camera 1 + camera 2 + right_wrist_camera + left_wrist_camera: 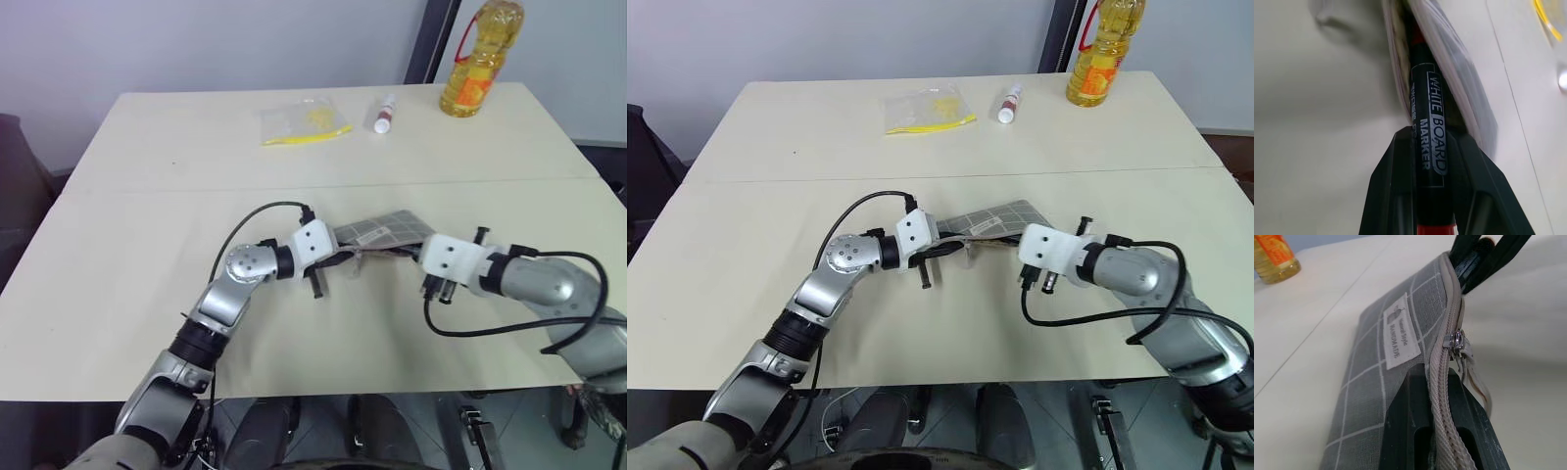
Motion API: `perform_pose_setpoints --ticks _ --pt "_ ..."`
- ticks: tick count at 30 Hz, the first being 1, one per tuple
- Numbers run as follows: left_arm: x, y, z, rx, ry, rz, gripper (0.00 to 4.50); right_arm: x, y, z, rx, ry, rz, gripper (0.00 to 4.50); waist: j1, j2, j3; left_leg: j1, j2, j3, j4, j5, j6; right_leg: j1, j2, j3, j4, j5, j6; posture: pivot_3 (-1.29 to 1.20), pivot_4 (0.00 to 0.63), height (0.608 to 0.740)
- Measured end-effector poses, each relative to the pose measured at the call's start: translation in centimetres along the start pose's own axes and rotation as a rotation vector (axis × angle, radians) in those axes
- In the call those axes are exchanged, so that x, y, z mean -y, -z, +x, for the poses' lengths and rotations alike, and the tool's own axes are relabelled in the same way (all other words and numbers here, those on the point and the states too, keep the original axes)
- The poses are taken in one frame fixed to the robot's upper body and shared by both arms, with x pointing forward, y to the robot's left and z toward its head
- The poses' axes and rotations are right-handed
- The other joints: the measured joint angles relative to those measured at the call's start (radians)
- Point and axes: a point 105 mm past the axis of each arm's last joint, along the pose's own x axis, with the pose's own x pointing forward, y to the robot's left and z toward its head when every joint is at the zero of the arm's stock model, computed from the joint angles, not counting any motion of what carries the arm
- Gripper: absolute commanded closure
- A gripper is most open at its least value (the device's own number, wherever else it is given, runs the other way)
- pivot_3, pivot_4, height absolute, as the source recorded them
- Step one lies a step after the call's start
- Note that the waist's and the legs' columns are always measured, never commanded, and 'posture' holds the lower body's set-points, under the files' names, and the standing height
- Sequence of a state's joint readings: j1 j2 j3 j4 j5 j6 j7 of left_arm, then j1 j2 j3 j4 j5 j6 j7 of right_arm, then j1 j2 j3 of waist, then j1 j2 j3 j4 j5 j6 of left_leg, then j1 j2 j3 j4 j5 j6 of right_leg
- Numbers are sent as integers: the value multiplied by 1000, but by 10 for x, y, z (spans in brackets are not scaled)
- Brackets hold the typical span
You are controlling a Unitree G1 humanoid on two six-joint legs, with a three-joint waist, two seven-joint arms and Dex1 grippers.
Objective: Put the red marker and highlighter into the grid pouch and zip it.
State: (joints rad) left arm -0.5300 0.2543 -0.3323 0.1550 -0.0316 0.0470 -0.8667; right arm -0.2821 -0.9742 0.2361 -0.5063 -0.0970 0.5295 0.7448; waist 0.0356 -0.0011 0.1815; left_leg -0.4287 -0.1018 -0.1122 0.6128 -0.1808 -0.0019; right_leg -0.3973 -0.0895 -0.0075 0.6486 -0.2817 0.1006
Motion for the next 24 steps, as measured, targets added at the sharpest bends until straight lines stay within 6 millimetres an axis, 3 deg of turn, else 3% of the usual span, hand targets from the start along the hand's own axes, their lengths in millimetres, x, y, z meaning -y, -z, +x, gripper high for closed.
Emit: perform_pose_setpoints --ticks 1,9,14,16,20,24 --pt "0 0 0 1 2 1 4500 -2 -3 3 11 -11 -6 4163 1 0 0 0 0 0 0 0 0 0 0 0 0 0 0 0 150 740" --pt "-1 -4 1 11 -18 -15 4500 9 -10 0 53 6 91 161 3 0 0 -1 -1 0 0 0 0 0 0 0 0 0 0 0 150 740" --pt "-13 -10 1 59 -113 -147 4500 42 -20 -35 190 125 324 161 4 0 0 -1 -1 -1 0 0 1 0 0 0 0 0 1 0 150 740" --pt "-16 -10 2 65 -135 -181 4500 46 -23 -46 226 132 372 161 4 0 0 -1 -1 -1 0 0 1 0 0 0 0 0 1 0 150 740" --pt "-29 -18 7 94 -194 -254 4500 21 -29 -48 294 33 505 161 4 0 0 -1 0 -1 1 0 1 1 0 -1 0 1 1 0 150 740" --pt "-37 -29 14 140 -220 -319 4500 4 -32 -26 320 25 643 161 1 0 0 -1 -1 -1 1 0 1 0 0 0 0 1 1 0 150 740"
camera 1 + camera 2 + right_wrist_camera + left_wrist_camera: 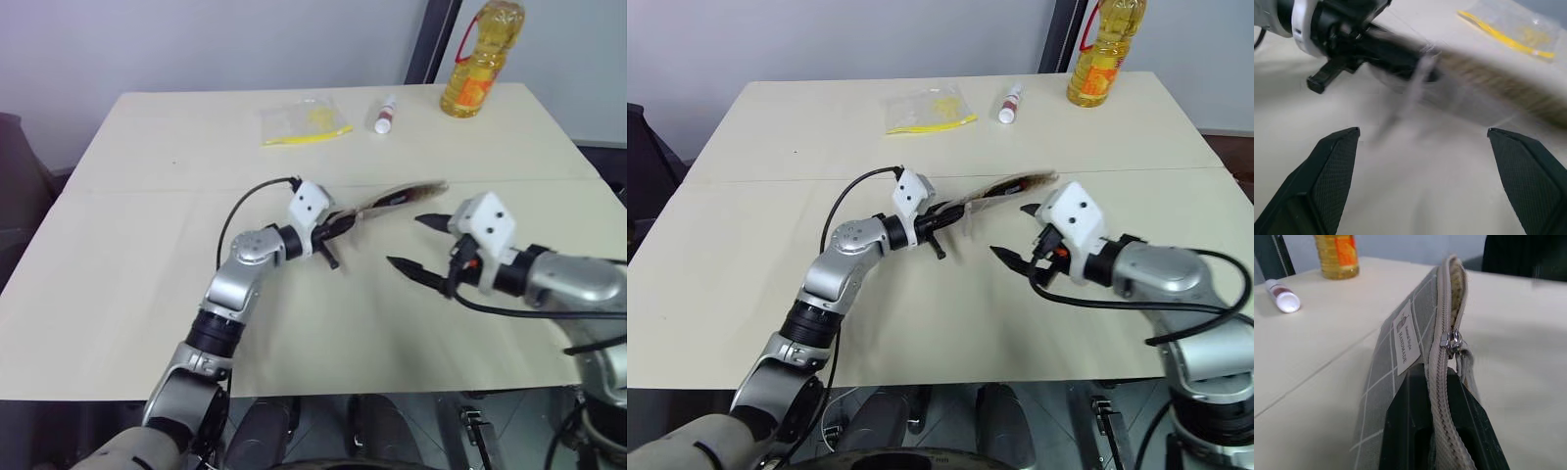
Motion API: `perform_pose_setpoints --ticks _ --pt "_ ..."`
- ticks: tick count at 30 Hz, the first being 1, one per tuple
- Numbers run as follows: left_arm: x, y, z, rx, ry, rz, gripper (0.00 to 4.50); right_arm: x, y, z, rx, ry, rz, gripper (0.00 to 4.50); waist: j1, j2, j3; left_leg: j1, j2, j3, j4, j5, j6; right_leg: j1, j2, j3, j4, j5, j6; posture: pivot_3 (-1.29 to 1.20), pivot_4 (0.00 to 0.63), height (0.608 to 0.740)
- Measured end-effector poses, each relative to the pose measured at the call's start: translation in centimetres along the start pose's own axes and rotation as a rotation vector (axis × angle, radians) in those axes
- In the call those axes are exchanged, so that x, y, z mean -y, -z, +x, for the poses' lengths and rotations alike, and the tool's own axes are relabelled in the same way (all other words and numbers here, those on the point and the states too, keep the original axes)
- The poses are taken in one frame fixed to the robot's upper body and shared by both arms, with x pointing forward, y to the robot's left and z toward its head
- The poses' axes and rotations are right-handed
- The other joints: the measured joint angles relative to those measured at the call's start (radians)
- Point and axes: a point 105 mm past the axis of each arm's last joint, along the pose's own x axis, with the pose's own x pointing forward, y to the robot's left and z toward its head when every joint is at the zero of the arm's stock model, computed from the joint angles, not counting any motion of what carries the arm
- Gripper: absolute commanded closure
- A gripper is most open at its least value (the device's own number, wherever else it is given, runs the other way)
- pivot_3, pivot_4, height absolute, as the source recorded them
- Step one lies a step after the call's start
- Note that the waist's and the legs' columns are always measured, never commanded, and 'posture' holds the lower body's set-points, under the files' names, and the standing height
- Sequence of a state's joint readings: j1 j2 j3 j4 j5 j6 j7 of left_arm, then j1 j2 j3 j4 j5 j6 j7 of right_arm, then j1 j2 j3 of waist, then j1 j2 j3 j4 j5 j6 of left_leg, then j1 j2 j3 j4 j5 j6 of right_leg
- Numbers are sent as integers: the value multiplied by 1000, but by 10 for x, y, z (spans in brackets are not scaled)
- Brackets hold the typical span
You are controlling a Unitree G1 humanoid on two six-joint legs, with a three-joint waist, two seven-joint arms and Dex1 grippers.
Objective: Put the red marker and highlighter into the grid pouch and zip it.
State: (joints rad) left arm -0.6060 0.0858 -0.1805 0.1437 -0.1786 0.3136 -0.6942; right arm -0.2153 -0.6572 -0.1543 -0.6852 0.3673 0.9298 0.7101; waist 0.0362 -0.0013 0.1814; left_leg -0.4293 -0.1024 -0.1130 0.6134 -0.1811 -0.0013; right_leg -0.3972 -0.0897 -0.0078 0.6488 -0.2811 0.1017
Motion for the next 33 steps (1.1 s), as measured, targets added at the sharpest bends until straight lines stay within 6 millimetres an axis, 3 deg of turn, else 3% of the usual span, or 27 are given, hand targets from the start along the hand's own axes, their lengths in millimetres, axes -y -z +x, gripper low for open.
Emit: perform_pose_setpoints --ticks 6,7,9,16,20,24,26,29,33 --pt "2 -4 4 13 8 -44 4500 -1 8 37 41 95 154 161 0 0 0 0 0 0 -1 0 0 -1 1 0 1 0 0 0 150 740" --pt "1 -4 4 14 6 -43 4500 1 7 42 49 110 171 388 0 0 0 0 0 0 -1 0 0 -1 1 0 1 0 0 0 150 740" --pt "0 -5 3 14 5 -43 4500 4 6 53 62 136 206 980 0 0 0 0 0 0 0 0 0 -1 1 0 1 0 0 0 150 740" --pt "-1 -4 2 5 1 -47 4500 6 6 62 71 167 257 4454 0 0 0 0 -1 0 -1 0 0 -1 1 1 1 0 0 0 150 740" --pt "-2 -3 1 0 -4 -43 4500 13 7 58 58 190 239 4454 -1 0 0 0 -1 0 -1 0 0 -1 1 1 1 1 0 0 150 740" --pt "-3 -2 0 -12 -2 -22 4500 40 3 39 38 286 154 4454 0 0 0 0 -1 0 0 0 0 -1 1 1 1 0 1 0 150 740" --pt "-6 -2 -4 -17 -2 11 4500 63 6 20 -4 375 105 4454 1 0 0 0 -1 0 -1 0 0 -1 1 1 1 0 1 0 150 740" --pt "-11 0 -14 -26 -6 48 4500 111 10 -24 -73 579 40 4454 1 0 0 0 -1 0 -1 0 0 0 0 1 1 0 0 0 150 740" --pt "-3 4 -13 -34 26 53 4500 120 14 -33 -90 599 24 4454 -10 0 0 1 1 1 -2 0 0 -1 1 1 1 0 0 0 150 740"
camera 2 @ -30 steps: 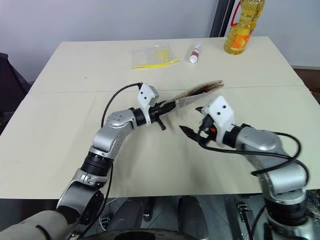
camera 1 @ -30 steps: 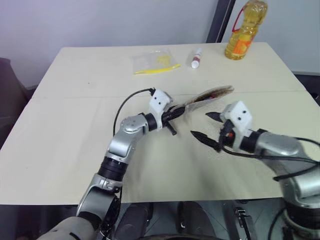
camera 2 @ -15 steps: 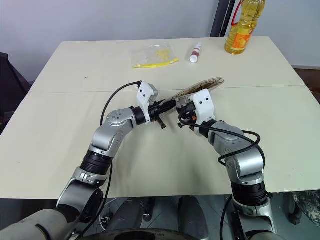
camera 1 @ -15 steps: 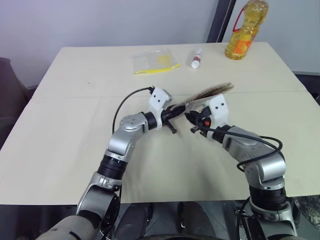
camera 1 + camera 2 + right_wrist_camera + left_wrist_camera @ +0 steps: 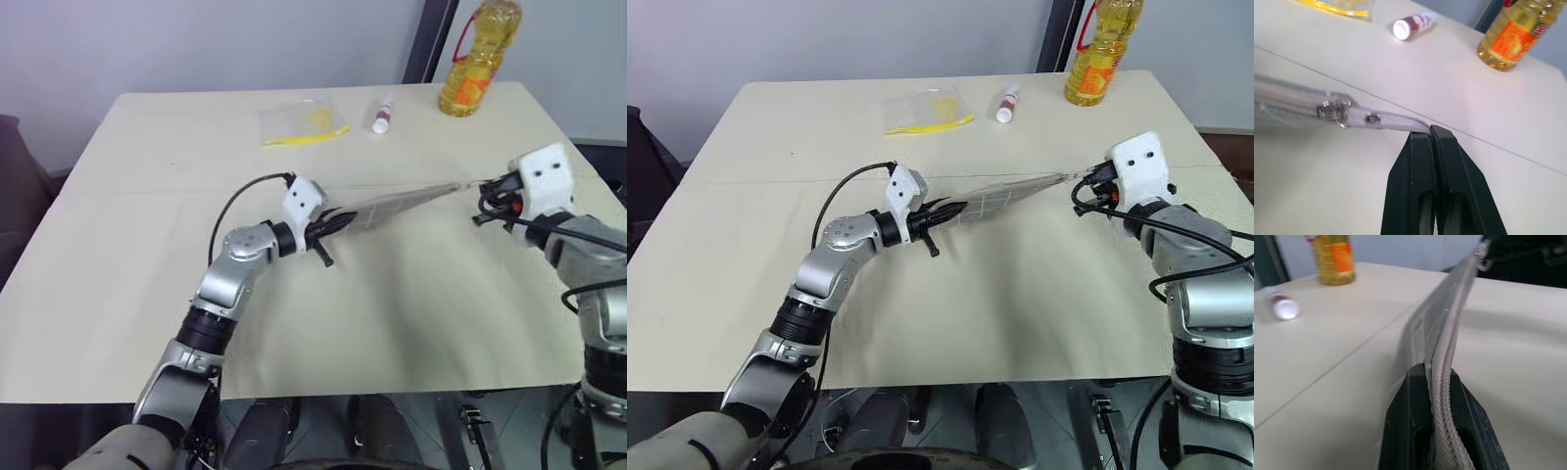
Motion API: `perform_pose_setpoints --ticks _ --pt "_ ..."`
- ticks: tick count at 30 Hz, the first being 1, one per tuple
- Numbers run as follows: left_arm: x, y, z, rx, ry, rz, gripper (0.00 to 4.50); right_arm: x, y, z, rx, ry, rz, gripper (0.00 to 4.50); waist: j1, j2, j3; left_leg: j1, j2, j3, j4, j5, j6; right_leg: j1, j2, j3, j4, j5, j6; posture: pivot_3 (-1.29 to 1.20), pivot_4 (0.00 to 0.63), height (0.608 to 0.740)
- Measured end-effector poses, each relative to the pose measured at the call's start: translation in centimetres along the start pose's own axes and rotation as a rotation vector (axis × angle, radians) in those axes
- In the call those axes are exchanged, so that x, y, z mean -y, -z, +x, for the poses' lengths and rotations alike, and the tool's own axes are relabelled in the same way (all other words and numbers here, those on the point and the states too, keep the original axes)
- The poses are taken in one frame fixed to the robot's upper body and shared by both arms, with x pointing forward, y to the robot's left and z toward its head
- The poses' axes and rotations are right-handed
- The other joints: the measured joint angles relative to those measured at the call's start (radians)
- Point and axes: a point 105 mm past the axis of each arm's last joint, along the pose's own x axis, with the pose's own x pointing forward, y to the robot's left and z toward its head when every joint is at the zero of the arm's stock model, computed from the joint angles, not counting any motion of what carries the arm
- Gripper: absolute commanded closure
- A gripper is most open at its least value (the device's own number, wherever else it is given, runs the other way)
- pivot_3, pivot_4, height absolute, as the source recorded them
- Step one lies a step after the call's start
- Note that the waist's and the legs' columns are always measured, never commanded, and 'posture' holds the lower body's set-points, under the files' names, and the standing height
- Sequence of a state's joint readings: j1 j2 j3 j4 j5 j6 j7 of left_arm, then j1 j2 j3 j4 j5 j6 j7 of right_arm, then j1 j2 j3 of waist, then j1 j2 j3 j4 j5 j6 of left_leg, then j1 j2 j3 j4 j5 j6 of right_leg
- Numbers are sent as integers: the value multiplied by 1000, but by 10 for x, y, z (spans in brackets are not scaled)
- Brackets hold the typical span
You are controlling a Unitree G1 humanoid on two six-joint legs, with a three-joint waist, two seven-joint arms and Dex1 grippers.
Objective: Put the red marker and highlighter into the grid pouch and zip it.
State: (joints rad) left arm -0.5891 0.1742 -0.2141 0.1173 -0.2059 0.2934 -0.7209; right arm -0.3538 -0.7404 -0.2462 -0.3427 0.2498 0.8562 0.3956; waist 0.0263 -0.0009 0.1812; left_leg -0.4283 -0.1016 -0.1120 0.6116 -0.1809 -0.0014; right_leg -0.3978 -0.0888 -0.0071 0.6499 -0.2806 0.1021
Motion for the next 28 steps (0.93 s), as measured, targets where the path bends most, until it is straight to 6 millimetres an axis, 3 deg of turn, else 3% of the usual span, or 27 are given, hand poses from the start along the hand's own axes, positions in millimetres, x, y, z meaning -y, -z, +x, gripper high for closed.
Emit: perform_pose_setpoints --ticks 1,3,6,9,11,18,28 --pt "0 1 -1 -3 2 0 4500 -1 4 -1 -14 -14 -11 4454 -1 0 0 0 0 0 0 0 0 0 0 0 0 0 0 0 150 740" --pt "-1 3 -4 -11 2 6 4500 -4 8 -2 -27 -41 -30 3917 -5 0 0 0 0 0 0 0 0 0 0 0 0 0 0 0 150 740" --pt "-6 10 -14 -40 -17 -8 3438 -5 15 -7 -53 -76 -33 2525 -17 0 0 0 0 0 0 0 0 1 0 0 -1 0 0 0 150 740" --pt "-10 24 -27 -92 -37 -62 1934 -17 22 -12 -66 -156 -30 984 -18 0 0 0 0 0 0 0 0 0 0 0 0 0 0 0 150 740" --pt "-9 29 -38 -116 -36 -79 952 -26 26 -17 -67 -215 -40 966 -16 0 0 0 0 0 0 0 0 0 0 0 -1 0 0 0 150 740" --pt "-5 32 -83 -137 -66 -227 952 -38 45 -35 -71 -359 9 966 -14 0 0 0 0 0 1 -1 1 1 -1 0 -1 -1 -2 0 150 740" --pt "-58 38 -152 -177 -411 -215 952 -30 44 -30 31 -344 126 966 -13 0 0 0 1 0 0 -1 0 0 -1 1 -2 -2 -4 0 150 740"
